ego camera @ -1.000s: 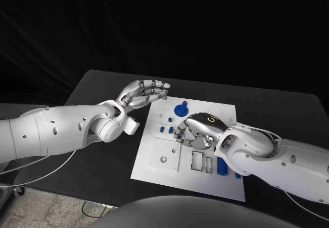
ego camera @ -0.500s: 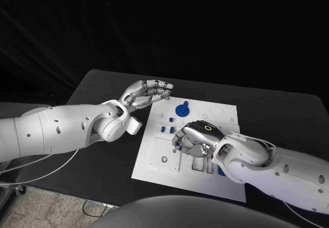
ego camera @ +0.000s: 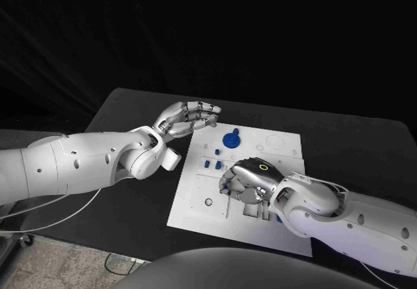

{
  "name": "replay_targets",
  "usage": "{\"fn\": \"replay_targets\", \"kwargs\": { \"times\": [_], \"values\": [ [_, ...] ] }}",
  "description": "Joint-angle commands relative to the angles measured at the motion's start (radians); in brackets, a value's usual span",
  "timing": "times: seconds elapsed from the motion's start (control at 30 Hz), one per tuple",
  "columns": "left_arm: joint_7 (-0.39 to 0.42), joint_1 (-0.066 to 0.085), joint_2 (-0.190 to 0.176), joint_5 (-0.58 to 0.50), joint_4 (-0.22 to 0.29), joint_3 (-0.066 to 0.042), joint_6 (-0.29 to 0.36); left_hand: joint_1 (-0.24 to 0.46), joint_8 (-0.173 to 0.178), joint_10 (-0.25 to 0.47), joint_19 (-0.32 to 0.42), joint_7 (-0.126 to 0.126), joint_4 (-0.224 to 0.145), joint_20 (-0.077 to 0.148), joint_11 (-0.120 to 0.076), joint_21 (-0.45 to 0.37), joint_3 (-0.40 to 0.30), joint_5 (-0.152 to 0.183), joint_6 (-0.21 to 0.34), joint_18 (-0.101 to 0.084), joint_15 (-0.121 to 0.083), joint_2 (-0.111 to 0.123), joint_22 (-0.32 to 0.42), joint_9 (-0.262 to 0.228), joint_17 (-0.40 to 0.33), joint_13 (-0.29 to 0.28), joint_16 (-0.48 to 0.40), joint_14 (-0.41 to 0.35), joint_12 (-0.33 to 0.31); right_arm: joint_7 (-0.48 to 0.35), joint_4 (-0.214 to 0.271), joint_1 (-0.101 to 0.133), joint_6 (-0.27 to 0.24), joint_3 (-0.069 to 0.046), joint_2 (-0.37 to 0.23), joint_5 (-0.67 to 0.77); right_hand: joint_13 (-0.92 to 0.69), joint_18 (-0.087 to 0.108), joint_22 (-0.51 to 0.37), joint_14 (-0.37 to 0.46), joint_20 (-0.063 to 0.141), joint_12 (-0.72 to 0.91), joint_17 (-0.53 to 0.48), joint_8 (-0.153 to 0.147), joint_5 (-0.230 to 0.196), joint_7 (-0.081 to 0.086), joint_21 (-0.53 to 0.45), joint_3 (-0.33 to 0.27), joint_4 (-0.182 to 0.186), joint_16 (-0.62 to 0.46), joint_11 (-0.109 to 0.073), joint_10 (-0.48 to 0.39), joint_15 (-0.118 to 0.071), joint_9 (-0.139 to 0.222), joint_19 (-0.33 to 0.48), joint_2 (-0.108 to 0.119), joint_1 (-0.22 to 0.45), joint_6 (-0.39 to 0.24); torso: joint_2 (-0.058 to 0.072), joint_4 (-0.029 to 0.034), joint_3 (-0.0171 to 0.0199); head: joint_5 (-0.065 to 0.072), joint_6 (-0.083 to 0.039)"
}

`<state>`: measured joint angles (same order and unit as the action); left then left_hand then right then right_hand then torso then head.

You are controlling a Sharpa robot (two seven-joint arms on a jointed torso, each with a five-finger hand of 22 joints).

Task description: Assemble the parts on the task board

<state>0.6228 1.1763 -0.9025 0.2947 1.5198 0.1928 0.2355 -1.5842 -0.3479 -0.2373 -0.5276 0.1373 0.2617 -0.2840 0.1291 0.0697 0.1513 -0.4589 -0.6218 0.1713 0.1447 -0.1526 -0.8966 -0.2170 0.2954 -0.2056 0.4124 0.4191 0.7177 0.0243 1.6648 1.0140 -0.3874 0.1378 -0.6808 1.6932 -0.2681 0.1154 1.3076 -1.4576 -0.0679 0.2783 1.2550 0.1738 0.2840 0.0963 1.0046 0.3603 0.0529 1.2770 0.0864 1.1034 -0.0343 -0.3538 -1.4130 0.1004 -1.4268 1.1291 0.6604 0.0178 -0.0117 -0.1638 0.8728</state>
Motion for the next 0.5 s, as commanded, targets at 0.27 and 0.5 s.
{"fn": "replay_targets", "kwargs": {
  "times": [0.27,0.5],
  "values": [
    [0.002,0.0,0.002,-0.003,-0.004,0.0,-0.021,-0.012,-0.004,-0.004,-0.007,0.004,-0.004,0.0,0.006,0.005,-0.004,-0.005,-0.005,0.004,-0.001,0.002,0.002,0.001,-0.001,0.001,0.007,0.005,0.004,0.005,-0.001,-0.006,-0.005,-0.001,0.002,0.011,-0.001,-0.017,0.134,-0.027,-0.003,-0.006,-0.001,-0.006,-0.002,0.005,0.002,-0.007,0.0,-0.001,-0.045,0.047,0.002,0.001,-0.006,0.004,-0.007,0.0,0.001,-0.0002,-0.0004,0.001,0.0],
    [0.0,0.0,0.006,-0.003,-0.008,0.0,-0.023,-0.013,-0.004,-0.004,-0.007,0.005,-0.004,0.0,0.007,0.005,-0.005,-0.005,-0.005,0.003,0.0,0.002,0.002,0.002,-0.001,0.002,0.007,0.005,0.004,0.008,-0.01,-0.009,0.001,-0.001,0.008,0.01,0.0,-0.017,0.134,-0.027,-0.003,-0.007,-0.002,-0.008,-0.003,0.005,0.002,-0.007,-0.001,-0.001,-0.045,0.047,0.002,0.002,-0.006,0.005,-0.009,-0.001,0.0,0.0011,-0.0012,0.003,0.0]
  ]
}}
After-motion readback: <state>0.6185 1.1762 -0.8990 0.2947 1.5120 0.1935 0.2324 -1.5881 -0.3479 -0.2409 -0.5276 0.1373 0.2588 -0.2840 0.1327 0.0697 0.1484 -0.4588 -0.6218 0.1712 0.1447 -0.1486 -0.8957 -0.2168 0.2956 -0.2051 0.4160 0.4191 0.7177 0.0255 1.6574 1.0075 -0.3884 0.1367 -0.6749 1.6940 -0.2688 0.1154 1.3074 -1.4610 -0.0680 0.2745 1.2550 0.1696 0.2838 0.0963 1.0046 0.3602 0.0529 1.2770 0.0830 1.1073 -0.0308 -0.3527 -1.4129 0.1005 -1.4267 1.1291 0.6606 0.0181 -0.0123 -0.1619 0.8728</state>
